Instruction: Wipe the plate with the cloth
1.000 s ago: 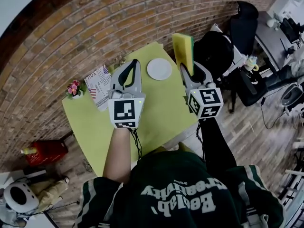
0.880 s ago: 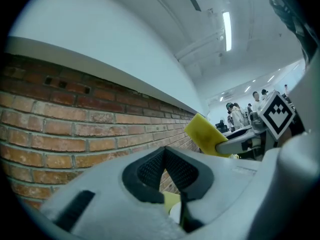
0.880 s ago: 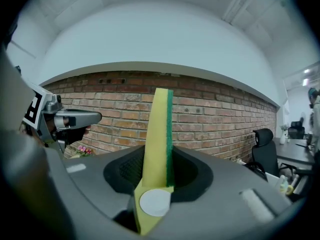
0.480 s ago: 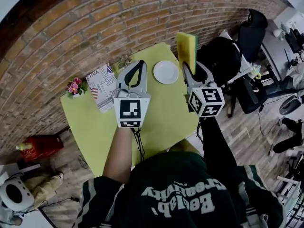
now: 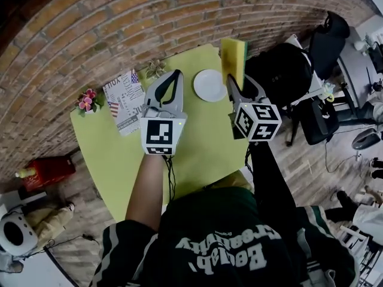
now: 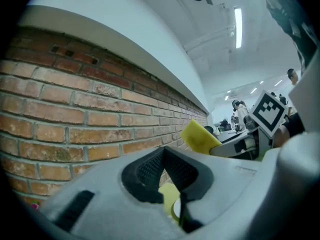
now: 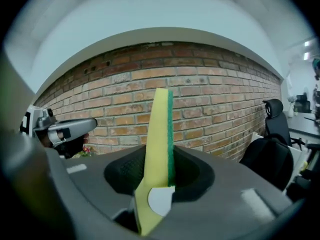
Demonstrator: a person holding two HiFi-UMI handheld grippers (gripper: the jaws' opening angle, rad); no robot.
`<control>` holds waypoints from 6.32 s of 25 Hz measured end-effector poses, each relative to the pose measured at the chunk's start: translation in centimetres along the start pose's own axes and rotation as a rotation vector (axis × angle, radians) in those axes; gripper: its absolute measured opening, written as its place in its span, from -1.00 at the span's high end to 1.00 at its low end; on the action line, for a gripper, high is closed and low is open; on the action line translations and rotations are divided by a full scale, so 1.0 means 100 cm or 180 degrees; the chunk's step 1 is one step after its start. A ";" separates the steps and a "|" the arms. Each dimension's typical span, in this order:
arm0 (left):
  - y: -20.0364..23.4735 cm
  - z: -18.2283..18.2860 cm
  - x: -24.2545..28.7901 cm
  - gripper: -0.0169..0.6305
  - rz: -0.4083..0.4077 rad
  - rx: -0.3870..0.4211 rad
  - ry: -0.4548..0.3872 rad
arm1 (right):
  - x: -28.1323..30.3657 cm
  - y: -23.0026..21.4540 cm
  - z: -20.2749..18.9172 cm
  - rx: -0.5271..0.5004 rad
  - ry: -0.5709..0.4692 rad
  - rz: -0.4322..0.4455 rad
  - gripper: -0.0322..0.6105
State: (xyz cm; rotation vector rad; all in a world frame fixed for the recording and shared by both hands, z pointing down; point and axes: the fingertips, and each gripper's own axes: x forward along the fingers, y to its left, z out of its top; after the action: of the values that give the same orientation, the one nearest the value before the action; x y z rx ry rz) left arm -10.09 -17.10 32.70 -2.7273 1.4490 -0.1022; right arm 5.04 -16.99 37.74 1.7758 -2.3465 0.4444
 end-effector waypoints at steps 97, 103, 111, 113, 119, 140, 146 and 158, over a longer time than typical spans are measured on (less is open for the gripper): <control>-0.008 -0.115 0.088 0.94 0.0582 -0.0249 0.0577 | 0.089 -0.062 -0.209 0.0241 0.2991 0.0535 0.47; -0.014 -0.119 0.090 0.94 0.0553 -0.0249 0.0620 | 0.089 -0.098 -0.204 0.0209 0.2934 0.0252 0.47; -0.013 -0.117 0.082 0.94 0.0576 -0.0230 0.0624 | 0.088 -0.085 -0.193 0.0235 0.2721 0.0391 0.47; -0.011 -0.117 0.077 0.94 0.0607 -0.0229 0.0627 | 0.085 -0.064 -0.190 0.0287 0.2669 0.0581 0.47; -0.009 -0.114 0.065 0.94 0.0657 -0.0240 0.0619 | 0.070 -0.003 -0.206 0.0338 0.2813 0.0974 0.47; -0.031 -0.122 0.069 0.94 0.0581 -0.0297 0.0665 | 0.054 -0.052 -0.224 0.0393 0.2969 0.0514 0.48; -0.039 -0.119 0.075 0.94 0.0551 -0.0288 0.0655 | 0.053 -0.085 -0.221 0.0479 0.2910 0.0321 0.48; -0.034 -0.117 0.062 0.94 0.0610 -0.0291 0.0657 | 0.056 -0.068 -0.207 0.0229 0.2760 0.0471 0.48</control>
State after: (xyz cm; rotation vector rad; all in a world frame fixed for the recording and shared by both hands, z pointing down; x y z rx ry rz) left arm -4.76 -20.48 44.80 -2.6974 1.8036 -0.3252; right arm 9.01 -16.90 59.87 1.0806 -1.8271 1.0694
